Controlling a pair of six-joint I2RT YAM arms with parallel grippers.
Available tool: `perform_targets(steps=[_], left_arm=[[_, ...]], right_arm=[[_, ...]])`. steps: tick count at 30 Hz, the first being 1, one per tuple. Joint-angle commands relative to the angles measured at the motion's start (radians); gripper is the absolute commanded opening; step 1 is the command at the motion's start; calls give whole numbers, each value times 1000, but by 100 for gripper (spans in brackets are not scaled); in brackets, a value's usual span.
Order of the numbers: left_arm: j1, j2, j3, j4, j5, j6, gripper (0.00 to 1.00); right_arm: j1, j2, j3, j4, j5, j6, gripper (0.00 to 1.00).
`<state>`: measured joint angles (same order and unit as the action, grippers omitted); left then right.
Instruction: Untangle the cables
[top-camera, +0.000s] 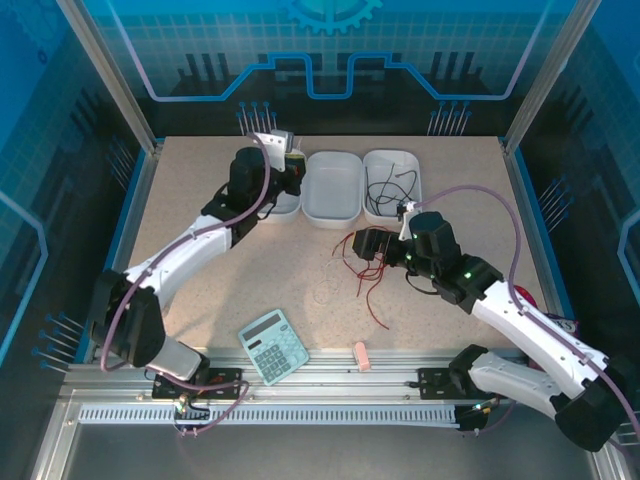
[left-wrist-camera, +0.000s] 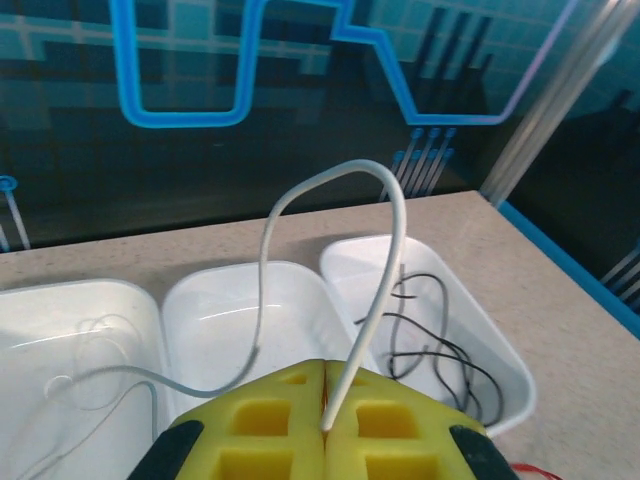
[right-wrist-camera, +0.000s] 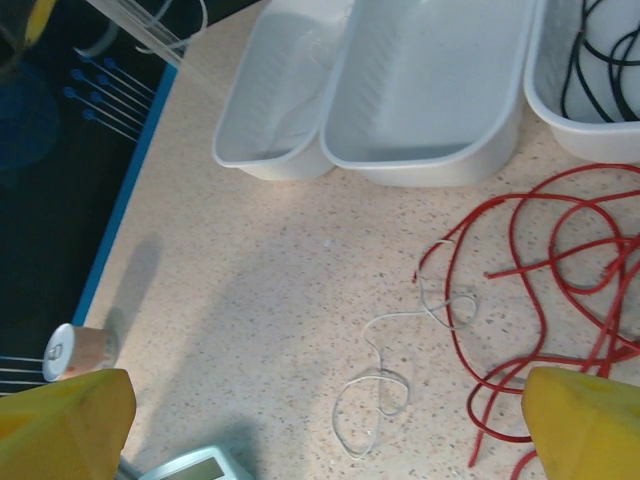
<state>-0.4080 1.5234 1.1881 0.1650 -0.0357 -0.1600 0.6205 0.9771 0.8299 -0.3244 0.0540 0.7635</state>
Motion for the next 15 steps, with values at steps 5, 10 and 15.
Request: perform_targets(steps=[5, 10, 15], left_arm=[[51, 156, 126, -34, -41, -62, 0], [90, 250, 168, -62, -64, -172, 0], [108, 317, 175, -64, -91, -255, 0]], right_arm=[[-28, 24, -12, -49, 47, -20, 100], [-42, 38, -6, -74, 62, -19, 100], [-45, 47, -6, -79, 67, -21, 100]])
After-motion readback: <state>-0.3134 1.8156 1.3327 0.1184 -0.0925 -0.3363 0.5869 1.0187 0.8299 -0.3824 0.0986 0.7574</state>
